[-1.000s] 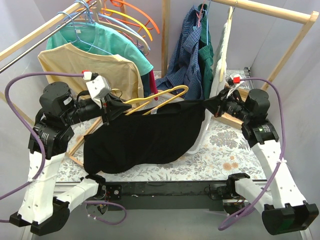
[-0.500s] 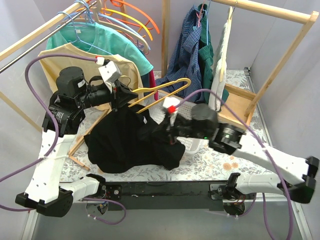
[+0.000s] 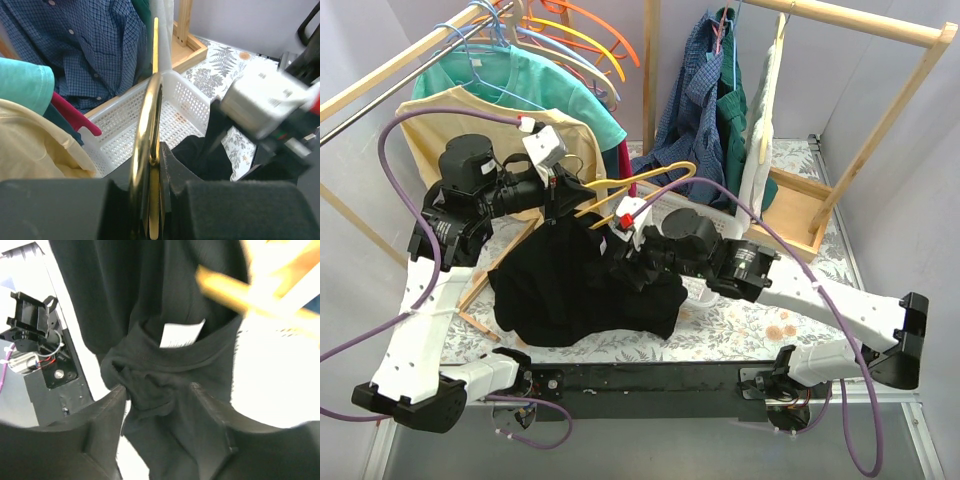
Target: Remove the t-shirt from the hanger
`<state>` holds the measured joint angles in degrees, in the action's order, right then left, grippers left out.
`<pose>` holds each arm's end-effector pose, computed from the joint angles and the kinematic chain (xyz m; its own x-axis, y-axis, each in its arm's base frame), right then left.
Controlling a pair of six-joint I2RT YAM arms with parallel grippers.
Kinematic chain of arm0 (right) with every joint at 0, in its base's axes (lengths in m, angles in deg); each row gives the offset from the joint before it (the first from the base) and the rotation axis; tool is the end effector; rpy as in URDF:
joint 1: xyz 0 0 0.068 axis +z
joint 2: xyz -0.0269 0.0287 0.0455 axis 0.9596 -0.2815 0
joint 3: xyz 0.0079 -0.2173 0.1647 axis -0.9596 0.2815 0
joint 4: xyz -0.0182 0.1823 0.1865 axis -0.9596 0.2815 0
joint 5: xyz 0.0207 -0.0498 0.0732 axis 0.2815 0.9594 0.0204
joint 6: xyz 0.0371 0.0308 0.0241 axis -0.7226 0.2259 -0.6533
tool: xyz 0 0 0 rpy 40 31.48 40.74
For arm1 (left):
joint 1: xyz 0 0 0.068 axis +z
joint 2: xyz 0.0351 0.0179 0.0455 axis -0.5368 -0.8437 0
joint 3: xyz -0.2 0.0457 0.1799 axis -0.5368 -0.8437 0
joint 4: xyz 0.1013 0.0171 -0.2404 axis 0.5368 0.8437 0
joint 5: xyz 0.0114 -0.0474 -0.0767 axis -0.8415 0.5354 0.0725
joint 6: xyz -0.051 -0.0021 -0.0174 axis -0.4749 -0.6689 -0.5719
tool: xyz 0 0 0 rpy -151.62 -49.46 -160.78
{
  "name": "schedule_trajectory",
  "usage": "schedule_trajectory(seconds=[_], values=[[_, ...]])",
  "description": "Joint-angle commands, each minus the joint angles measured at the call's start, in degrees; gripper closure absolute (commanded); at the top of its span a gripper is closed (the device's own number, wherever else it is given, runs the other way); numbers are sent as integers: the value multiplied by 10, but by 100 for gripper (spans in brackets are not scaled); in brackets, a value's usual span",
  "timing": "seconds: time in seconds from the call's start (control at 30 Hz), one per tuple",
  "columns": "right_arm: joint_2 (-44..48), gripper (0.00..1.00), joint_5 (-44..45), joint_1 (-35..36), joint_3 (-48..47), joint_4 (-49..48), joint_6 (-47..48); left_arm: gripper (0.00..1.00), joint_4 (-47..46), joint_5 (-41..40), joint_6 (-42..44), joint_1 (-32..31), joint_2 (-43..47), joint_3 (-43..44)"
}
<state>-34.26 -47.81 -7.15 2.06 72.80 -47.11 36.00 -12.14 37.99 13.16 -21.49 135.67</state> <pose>0.1179 0.2691 0.3816 -0.1537 -0.2682 -0.9510 -0.9029 0.4292 0.0249 0.1716 -0.0857 0.4922 -0.5966 -0.1169 -0.7940 0.6712 0.4697 -0.5735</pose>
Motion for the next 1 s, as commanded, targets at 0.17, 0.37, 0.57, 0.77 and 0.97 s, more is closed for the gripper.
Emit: schedule_trajectory(seconds=[0.17, 0.37, 0.57, 0.77, 0.97], values=[[-7, 33, -45, 1, -278, 208, 163, 100, -1, 36, -5, 1, 38, -62], [-47, 38, -45, 0, -317, 267, 247, 100, 30, 71, 8, 2, 60, -75], [-62, 49, -73, 0, -291, 265, 278, 100, 83, 128, 30, 1, 67, -72], [-62, 50, -81, -1, -281, 230, 292, 100, 102, 160, 33, 2, 89, -89], [-54, 52, -82, -1, -285, 235, 293, 100, 117, 165, 35, 2, 95, -102]])
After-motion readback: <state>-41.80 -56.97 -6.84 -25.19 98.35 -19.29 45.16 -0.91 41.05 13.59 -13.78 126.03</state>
